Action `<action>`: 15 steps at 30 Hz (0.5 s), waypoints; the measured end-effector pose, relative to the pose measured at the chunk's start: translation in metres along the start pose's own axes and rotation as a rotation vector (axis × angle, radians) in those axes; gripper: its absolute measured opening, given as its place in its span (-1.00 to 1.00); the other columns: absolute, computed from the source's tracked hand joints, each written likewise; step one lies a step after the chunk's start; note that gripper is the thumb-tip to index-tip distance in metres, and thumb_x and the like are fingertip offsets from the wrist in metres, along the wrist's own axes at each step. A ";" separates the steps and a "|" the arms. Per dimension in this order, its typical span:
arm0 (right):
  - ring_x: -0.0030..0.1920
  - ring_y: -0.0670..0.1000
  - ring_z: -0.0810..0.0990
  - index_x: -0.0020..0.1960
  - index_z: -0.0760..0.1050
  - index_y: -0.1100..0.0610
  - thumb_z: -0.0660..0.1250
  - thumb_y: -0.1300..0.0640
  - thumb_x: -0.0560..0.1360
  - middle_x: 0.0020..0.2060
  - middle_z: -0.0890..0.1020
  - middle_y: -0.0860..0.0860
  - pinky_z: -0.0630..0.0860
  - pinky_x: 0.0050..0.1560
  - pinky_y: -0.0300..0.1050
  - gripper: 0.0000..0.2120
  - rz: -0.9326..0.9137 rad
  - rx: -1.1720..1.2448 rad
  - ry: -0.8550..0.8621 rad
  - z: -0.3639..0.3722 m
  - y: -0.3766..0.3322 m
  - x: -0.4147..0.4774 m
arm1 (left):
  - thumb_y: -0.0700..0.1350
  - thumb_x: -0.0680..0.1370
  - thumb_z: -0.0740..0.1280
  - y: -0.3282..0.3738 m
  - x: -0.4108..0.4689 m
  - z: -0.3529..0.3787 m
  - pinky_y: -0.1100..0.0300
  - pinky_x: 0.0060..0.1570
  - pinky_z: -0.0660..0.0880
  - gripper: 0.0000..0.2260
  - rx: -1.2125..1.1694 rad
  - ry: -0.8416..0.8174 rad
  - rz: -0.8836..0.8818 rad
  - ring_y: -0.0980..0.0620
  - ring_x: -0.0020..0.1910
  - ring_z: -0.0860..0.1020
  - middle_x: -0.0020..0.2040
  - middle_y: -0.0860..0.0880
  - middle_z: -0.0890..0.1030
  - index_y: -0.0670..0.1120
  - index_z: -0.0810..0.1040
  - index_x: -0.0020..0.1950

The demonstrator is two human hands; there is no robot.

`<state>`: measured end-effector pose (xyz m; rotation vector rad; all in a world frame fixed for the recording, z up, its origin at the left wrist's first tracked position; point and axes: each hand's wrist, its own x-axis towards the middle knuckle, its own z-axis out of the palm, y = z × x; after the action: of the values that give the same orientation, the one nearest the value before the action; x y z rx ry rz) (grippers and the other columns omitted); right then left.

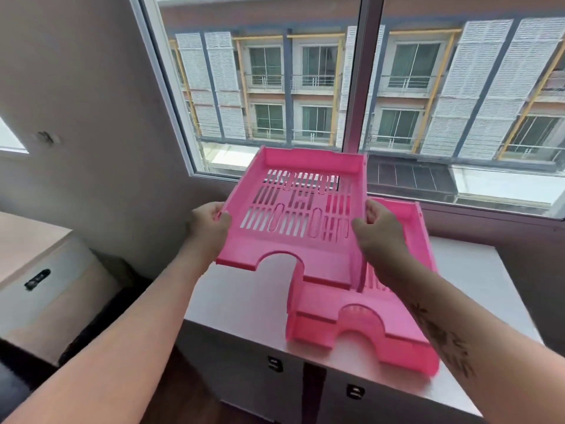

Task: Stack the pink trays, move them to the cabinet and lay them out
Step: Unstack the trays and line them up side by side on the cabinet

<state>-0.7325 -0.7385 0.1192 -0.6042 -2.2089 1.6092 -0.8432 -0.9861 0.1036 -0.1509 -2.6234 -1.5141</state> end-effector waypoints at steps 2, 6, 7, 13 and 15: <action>0.28 0.22 0.54 0.51 0.25 0.23 0.17 0.36 0.58 0.30 0.55 0.16 0.47 0.27 0.09 -0.51 0.012 -0.011 -0.019 0.040 -0.013 0.000 | -0.17 0.60 0.18 -0.026 0.019 -0.028 -0.27 -0.15 0.66 -0.72 0.003 0.008 -0.019 -0.21 -0.07 0.69 -0.02 -0.14 0.68 -0.07 0.61 0.21; 0.19 0.14 0.59 0.55 0.15 0.19 0.19 0.30 0.59 0.44 0.41 0.16 0.57 0.16 0.04 -0.45 0.062 -0.070 -0.041 0.113 -0.014 0.010 | -0.19 0.58 0.17 -0.072 0.053 -0.071 -0.30 -0.10 0.64 -0.75 -0.021 0.023 -0.050 -0.28 -0.04 0.68 -0.04 -0.15 0.70 0.06 0.62 0.00; 0.21 0.16 0.58 0.56 0.14 0.16 0.19 0.28 0.59 0.47 0.38 0.16 0.58 0.17 0.08 -0.44 0.086 -0.081 -0.040 0.130 -0.010 0.011 | -0.20 0.57 0.17 -0.084 0.060 -0.077 -0.29 -0.07 0.64 -0.73 -0.034 0.020 -0.060 -0.29 -0.02 0.68 -0.05 -0.14 0.70 0.10 0.61 -0.07; 0.41 0.12 0.37 0.60 0.04 0.05 0.03 0.35 0.58 0.55 0.24 0.07 0.35 0.17 -0.12 -0.38 0.332 -0.066 -0.001 0.195 0.024 0.002 | -0.23 0.61 0.20 -0.153 0.064 -0.073 -0.03 -0.05 0.60 -0.72 -0.043 -0.010 -0.095 -0.13 -0.13 0.64 -0.15 0.03 0.69 0.00 0.67 0.12; 0.34 0.11 0.41 0.60 0.02 0.05 0.01 0.37 0.59 0.55 0.23 0.07 0.37 0.19 -0.08 -0.37 0.406 -0.076 0.020 0.204 0.038 -0.003 | -0.24 0.63 0.20 -0.166 0.061 -0.066 0.14 0.03 0.57 -0.72 -0.048 -0.051 -0.097 0.06 -0.08 0.62 -0.12 0.16 0.65 -0.06 0.65 0.22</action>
<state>-0.8282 -0.8953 0.0218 -1.1459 -2.2436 1.6951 -0.9243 -1.1243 0.0038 -0.0675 -2.6716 -1.6249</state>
